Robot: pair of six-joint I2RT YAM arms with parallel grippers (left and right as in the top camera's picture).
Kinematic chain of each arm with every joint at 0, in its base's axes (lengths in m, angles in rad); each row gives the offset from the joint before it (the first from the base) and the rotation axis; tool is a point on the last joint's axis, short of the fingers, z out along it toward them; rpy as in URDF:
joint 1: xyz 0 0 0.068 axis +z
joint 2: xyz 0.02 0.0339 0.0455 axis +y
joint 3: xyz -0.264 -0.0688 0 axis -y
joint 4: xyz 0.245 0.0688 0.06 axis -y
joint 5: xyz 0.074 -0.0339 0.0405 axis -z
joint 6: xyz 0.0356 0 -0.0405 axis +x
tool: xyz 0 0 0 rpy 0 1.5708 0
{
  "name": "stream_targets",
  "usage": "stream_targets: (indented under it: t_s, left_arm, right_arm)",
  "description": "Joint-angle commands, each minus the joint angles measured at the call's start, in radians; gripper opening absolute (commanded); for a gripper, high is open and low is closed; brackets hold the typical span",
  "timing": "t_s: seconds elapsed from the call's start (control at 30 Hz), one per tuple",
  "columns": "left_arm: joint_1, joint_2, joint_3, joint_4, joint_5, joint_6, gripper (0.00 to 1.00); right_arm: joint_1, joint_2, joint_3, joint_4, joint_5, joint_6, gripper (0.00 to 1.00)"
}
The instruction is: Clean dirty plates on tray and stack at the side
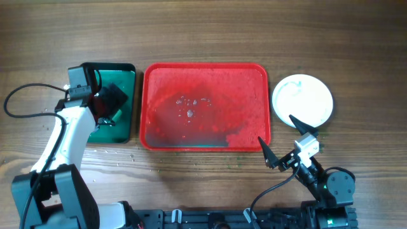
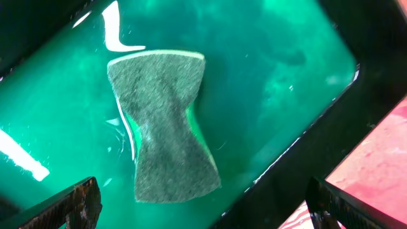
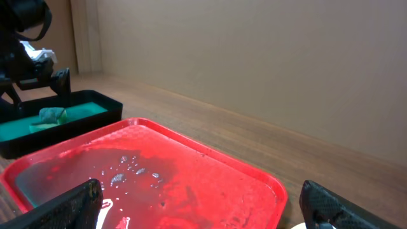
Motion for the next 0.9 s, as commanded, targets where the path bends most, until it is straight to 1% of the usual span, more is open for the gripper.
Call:
stream_targets:
  t_s: [0.0, 0.07, 0.13, 0.2, 0.23, 0.3, 0.43, 0.53, 0.6, 0.67, 0.7, 0.77, 0.83, 0.87]
  left_arm:
    - [0.008, -0.039, -0.006, 0.005, -0.021, 0.002, 1.00]
    - [-0.002, -0.129, -0.069, 0.133, 0.019, 0.031, 1.00]
    - [-0.020, -0.251, -0.195, 0.323, 0.069, 0.084, 1.00]
    - [-0.039, -0.466, -0.369, 0.454, 0.088, 0.094, 1.00]
    - [-0.048, -0.593, -0.454, 0.486, 0.091, 0.121, 1.00]
    - [-0.069, -0.875, -0.594, 0.493, 0.091, 0.177, 1.00]
    - [-0.141, -1.234, -0.754, 0.494, 0.076, 0.291, 1.00]
    - [-0.150, -1.366, -0.832, 0.504, 0.060, 0.295, 1.00]
    - [-0.150, -1.402, -0.864, 0.529, 0.060, 0.322, 1.00]
    - [-0.149, -1.426, -0.901, 0.603, 0.061, 0.348, 1.00]
    - [-0.149, -1.449, -0.911, 0.602, 0.061, 0.360, 1.00]
    - [-0.150, -1.486, -0.911, 0.563, 0.061, 0.396, 1.00]
    - [-0.150, -1.531, -0.911, 0.459, 0.061, 0.395, 1.00]
    - [-0.152, -1.543, -0.911, 0.468, 0.064, 0.395, 1.00]
  right_arm:
    - [-0.003, -0.014, -0.001, 0.005, -0.021, 0.015, 1.00]
    - [-0.003, -0.014, -0.001, 0.005, -0.021, 0.015, 1.00]
    - [-0.003, -0.014, -0.001, 0.005, -0.021, 0.015, 1.00]
    - [-0.003, -0.014, -0.001, 0.005, -0.021, 0.014, 0.99]
    - [-0.003, -0.014, -0.001, 0.005, -0.021, 0.015, 1.00]
    - [-0.003, -0.014, -0.001, 0.005, -0.021, 0.015, 1.00]
    - [-0.003, -0.014, -0.001, 0.005, -0.021, 0.015, 1.00]
    - [-0.003, -0.014, -0.001, 0.005, -0.021, 0.015, 1.00]
    - [-0.003, -0.014, -0.001, 0.005, -0.021, 0.015, 1.00]
    - [-0.003, -0.014, -0.001, 0.005, -0.021, 0.015, 1.00]
    - [-0.003, -0.014, -0.001, 0.005, -0.021, 0.015, 1.00]
    - [-0.003, -0.014, -0.001, 0.005, -0.021, 0.015, 1.00]
    - [-0.003, -0.014, -0.001, 0.005, -0.021, 0.014, 1.00]
    - [-0.003, -0.014, -0.001, 0.005, -0.021, 0.014, 1.00]
